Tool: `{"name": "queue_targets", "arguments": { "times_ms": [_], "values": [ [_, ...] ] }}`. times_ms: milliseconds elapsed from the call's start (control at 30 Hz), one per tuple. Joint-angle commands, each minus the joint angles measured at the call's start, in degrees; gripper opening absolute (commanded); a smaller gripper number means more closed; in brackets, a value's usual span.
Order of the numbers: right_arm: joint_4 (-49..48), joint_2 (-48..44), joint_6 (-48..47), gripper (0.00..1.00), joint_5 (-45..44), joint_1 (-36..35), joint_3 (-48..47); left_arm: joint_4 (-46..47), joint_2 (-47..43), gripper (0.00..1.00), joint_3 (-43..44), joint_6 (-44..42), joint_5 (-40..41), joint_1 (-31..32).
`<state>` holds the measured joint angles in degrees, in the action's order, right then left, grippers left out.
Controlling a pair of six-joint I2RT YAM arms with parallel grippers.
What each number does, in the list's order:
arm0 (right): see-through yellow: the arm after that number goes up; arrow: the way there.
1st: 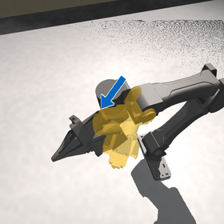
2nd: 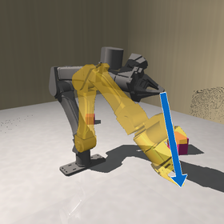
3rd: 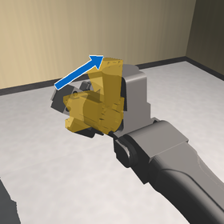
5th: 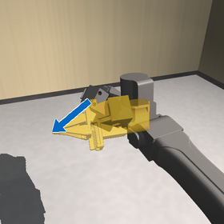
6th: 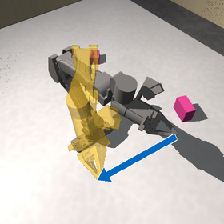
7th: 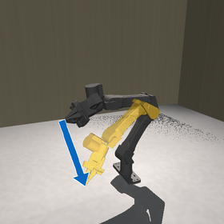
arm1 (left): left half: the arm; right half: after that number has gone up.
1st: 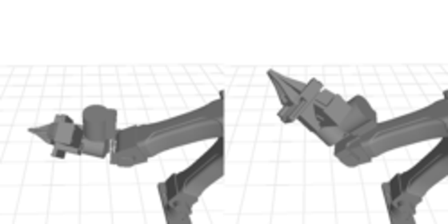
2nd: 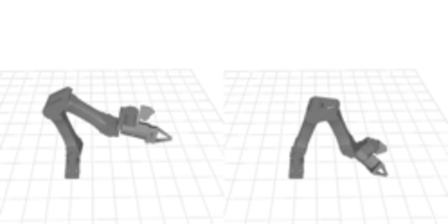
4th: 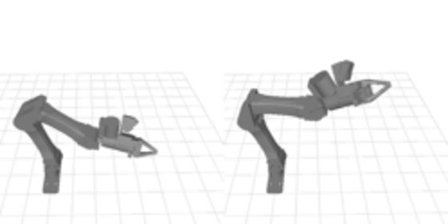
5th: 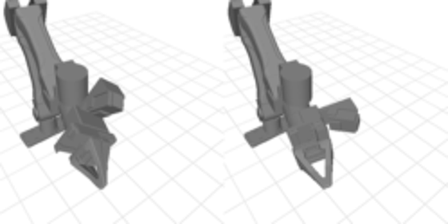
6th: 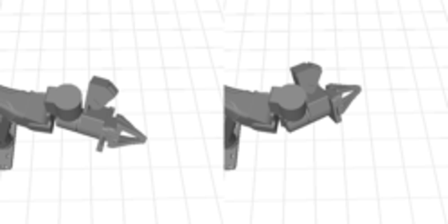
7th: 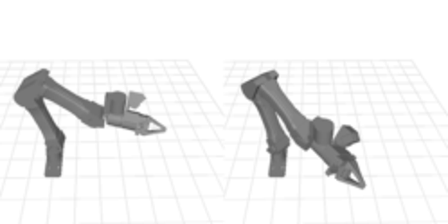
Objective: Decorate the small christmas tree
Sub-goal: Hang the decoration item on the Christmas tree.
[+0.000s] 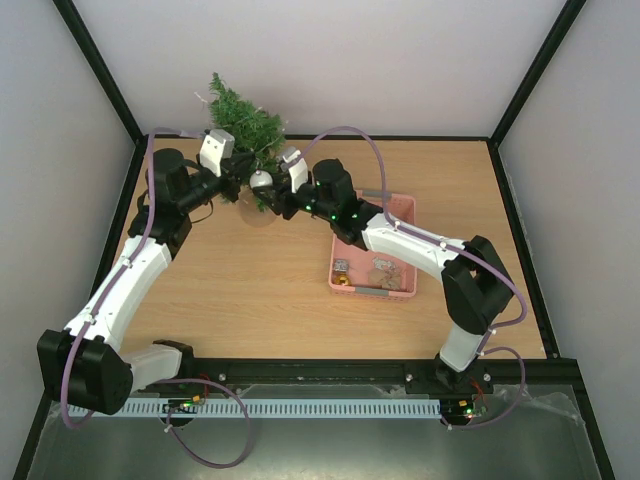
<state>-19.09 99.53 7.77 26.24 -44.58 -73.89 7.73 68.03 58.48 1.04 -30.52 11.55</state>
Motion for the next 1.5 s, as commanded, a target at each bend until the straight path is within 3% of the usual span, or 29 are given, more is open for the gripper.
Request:
{"name": "queue_targets", "arguments": {
  "times_ms": [0,1467],
  "values": [
    [-0.2,1.1,-0.2,0.45,0.2,0.6,-2.5,0.1,0.6,0.02,1.6,-1.9,1.0,-0.3],
    [0.8,3.6,0.4,0.45,1.4,1.6,-4.8,-0.8,1.3,0.02,3.0,-5.1,4.1,-0.3]
  ]
}}
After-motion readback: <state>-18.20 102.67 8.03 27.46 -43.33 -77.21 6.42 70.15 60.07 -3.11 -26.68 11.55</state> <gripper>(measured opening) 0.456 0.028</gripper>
